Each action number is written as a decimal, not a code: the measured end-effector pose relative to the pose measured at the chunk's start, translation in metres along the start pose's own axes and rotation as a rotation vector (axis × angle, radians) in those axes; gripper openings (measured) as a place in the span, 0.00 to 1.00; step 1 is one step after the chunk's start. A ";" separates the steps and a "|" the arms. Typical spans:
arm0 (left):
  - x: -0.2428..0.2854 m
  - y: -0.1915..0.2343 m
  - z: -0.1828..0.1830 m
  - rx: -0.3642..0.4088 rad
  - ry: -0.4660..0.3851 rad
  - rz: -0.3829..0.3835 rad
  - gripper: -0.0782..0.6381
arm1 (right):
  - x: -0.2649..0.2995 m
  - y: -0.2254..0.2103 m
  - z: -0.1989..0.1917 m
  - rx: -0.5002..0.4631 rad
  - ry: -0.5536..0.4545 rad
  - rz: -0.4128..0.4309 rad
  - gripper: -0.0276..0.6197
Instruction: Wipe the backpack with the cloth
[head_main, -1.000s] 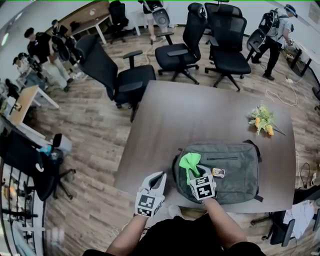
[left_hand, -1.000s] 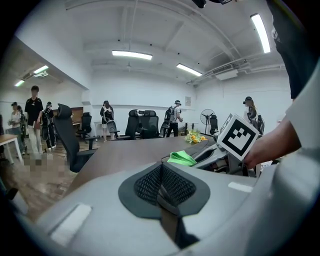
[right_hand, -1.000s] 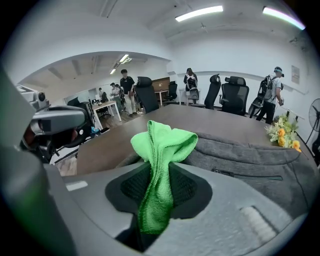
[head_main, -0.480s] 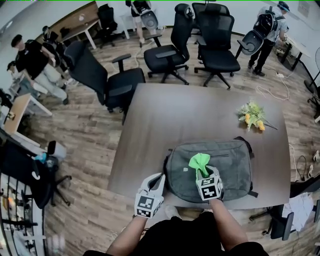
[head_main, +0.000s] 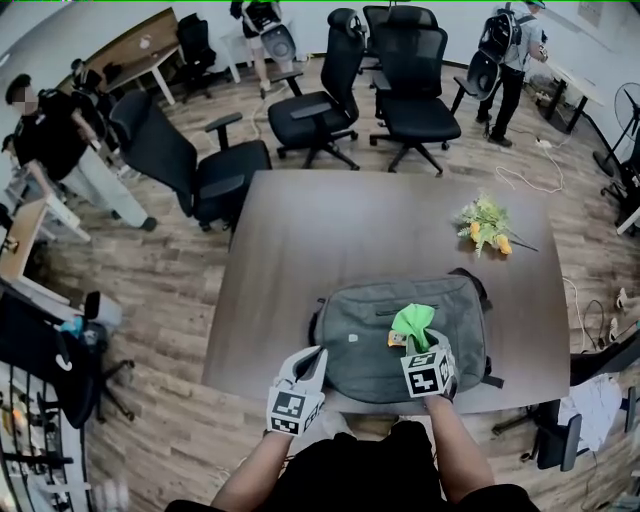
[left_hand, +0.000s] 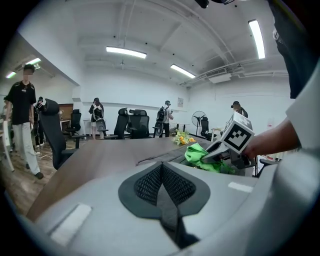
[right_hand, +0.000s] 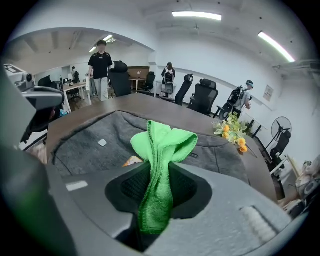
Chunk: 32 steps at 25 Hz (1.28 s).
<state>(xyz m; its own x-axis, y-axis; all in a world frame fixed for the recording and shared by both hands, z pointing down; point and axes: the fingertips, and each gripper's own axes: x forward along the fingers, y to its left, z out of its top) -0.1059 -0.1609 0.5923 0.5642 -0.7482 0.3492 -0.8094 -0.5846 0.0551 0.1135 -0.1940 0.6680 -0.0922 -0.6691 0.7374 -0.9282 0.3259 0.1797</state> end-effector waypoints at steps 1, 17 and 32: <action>0.002 -0.002 0.000 -0.003 -0.002 -0.005 0.14 | -0.002 -0.005 -0.001 0.001 0.001 -0.010 0.20; 0.013 -0.024 0.000 0.008 0.004 -0.050 0.14 | -0.051 -0.098 -0.024 0.091 -0.026 -0.191 0.20; 0.010 -0.022 -0.008 0.006 -0.021 -0.043 0.14 | -0.062 -0.059 -0.001 0.146 -0.122 -0.060 0.20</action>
<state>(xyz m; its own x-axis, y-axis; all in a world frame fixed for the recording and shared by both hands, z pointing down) -0.0833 -0.1529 0.6026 0.6016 -0.7289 0.3268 -0.7835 -0.6182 0.0636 0.1740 -0.1716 0.6124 -0.0698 -0.7635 0.6420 -0.9749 0.1887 0.1185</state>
